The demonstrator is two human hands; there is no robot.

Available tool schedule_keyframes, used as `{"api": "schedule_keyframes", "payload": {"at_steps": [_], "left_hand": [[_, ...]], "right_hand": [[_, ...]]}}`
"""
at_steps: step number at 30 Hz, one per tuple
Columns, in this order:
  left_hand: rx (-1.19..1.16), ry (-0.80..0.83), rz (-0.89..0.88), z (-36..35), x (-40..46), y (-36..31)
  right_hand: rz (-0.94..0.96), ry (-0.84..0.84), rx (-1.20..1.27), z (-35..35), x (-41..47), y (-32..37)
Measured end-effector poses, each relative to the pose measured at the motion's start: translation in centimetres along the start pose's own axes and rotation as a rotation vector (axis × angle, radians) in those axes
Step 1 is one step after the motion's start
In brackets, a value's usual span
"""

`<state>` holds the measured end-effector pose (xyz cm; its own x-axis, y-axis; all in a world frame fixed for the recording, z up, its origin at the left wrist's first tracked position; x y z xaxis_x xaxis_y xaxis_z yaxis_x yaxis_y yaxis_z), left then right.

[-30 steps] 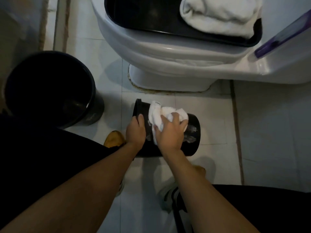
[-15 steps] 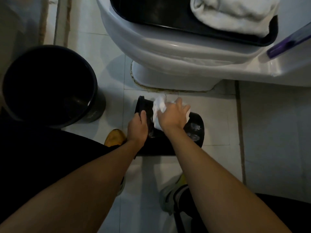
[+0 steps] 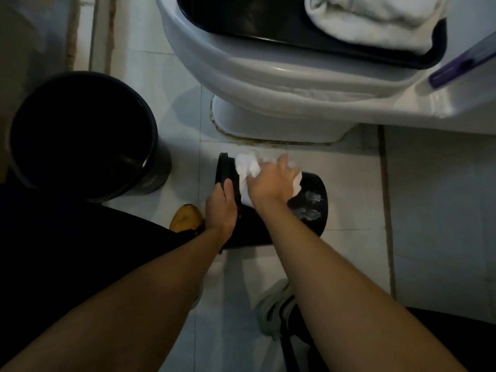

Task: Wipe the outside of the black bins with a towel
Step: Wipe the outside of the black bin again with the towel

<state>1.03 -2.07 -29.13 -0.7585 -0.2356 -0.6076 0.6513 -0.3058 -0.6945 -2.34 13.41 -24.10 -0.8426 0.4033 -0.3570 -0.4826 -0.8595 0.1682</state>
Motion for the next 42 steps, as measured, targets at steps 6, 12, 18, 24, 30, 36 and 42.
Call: {"api": "schedule_keyframes", "payload": {"at_steps": [6,12,18,24,30,36,42], "left_hand": [[-0.026,0.047,0.036,-0.5,2.1,-1.5],[-0.028,0.041,0.041,-0.3,1.5,-0.6],[-0.037,0.012,0.012,-0.2,0.8,-1.2],[0.017,0.002,0.031,-0.7,2.5,-1.3],[0.064,-0.047,-0.035,0.0,1.1,-1.5],[0.077,-0.044,-0.035,0.0,1.1,-2.8],[0.073,-0.06,-0.024,0.0,1.5,-1.6]], "right_hand": [[0.346,-0.168,0.015,0.1,-6.0,0.5],[0.416,-0.247,-0.007,-1.0,-8.2,-0.5],[-0.062,-0.069,0.029,0.7,0.0,0.3],[0.577,-0.215,0.009,0.0,-6.6,-1.4],[0.267,-0.222,0.031,0.0,-4.0,-4.2],[-0.035,-0.141,0.068,1.2,1.7,-5.2],[0.528,-0.205,-0.003,-1.0,-7.0,-3.4]]}}
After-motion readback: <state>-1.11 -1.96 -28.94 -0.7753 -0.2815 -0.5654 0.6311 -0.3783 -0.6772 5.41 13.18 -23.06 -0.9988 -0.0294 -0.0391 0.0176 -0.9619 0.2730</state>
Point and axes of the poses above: each hand's wrist, its own x-axis towards the middle knuckle, its own z-axis out of the back of the hand, y = z × x, the point moved 9 cm from there along x, towards the middle knuckle, and after that the axes turned 6 degrees about z, right-handed, at the moved point
